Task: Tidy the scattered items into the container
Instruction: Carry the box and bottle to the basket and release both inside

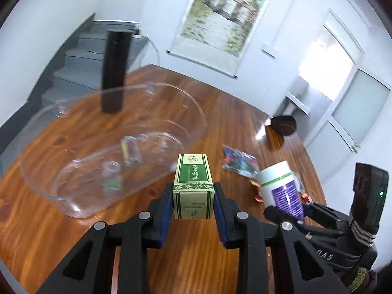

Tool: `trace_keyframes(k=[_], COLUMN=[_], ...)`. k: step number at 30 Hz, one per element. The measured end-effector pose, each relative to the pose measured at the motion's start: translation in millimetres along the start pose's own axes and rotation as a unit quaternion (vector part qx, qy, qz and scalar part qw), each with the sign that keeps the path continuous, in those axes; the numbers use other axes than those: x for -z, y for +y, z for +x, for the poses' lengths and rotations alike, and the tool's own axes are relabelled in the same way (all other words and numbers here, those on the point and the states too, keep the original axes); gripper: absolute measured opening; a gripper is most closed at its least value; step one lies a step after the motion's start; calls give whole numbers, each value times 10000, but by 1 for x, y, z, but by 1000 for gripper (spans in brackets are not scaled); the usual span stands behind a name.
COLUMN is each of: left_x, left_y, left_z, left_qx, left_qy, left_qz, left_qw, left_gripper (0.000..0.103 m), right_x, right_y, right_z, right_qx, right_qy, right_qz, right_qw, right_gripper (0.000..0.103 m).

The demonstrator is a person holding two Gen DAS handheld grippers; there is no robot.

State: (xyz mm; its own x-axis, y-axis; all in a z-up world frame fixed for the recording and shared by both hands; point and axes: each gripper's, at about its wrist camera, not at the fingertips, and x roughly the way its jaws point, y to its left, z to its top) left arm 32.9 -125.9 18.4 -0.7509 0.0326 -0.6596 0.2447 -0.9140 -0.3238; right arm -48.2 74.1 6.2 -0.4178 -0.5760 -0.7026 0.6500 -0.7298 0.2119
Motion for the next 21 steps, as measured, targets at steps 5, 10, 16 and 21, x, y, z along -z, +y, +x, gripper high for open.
trace_keyframes(k=[5, 10, 16, 21], left_x=[-14, -22, -25, -26], left_y=[27, 47, 63, 74], left_z=[-14, -23, -29, -29], left_qx=[-321, -589, -874, -985], left_qy=[-254, -440, -555, -592], left_qz=[-227, -305, -313, -389], left_qw=[9989, 9968, 9941, 9926], left_gripper=[31, 31, 31, 31], right_x=[-33, -54, -64, -72], right_y=[33, 63, 89, 101], right_z=[9, 20, 37, 52], right_qx=[-201, -402, -508, -488], right_qy=[-211, -308, -348, -341], right_qz=[-330, -565, -743, -841], right_qw=[9990, 9971, 9953, 9947], right_gripper=[50, 50, 50, 50])
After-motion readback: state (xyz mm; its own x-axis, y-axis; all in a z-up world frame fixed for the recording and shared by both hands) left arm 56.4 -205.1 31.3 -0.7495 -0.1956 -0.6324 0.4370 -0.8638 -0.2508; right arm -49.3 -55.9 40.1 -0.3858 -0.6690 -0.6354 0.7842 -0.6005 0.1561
